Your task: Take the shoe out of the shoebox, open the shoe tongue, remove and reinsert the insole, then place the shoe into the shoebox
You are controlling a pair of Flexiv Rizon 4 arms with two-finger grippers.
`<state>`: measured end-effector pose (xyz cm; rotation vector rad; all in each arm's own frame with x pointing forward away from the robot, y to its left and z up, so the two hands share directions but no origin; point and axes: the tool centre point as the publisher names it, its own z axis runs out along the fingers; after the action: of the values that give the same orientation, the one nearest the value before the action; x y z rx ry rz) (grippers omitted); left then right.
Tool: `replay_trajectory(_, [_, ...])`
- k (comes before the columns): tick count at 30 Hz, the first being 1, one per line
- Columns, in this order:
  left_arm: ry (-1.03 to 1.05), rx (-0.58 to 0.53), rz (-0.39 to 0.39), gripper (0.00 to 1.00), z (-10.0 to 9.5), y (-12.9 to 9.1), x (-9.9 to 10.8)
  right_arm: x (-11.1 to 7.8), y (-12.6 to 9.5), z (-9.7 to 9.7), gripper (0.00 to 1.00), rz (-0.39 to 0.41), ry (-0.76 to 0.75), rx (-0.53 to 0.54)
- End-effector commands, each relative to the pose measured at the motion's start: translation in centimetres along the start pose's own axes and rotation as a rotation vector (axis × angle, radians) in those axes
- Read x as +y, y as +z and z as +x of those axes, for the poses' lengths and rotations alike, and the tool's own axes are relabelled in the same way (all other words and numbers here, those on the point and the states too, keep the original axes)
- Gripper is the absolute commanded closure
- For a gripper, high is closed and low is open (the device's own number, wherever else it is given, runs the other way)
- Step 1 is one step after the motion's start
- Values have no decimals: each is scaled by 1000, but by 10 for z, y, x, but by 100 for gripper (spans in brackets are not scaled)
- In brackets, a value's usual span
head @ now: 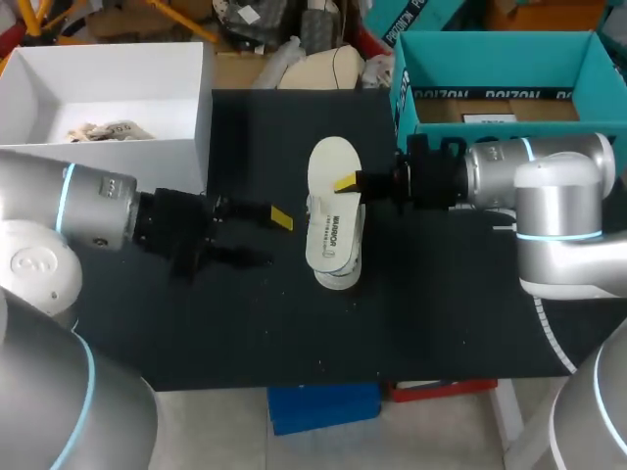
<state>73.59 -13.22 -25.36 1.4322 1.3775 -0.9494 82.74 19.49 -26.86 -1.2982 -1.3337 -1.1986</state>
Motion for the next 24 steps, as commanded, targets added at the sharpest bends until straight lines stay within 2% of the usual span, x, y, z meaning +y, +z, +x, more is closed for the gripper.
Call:
replay_trajectory(1, [4, -277, -78, 0, 7, -3, -9, 0, 1, 0, 100, -1, 0, -2])
replay_trajectory(12, [-8, -258, -102, 0, 16, -1, 11, 0, 1, 0, 100, -1, 0, -2])
replay_trajectory(18, [-7, -254, -101, 0, 20, 11, 34, 0, 1, 0, 100, -1, 0, -2])
replay_trajectory(24, [15, -267, -102, 0, 13, 27, 51, 0, 1, 0, 100, -1, 0, -2])
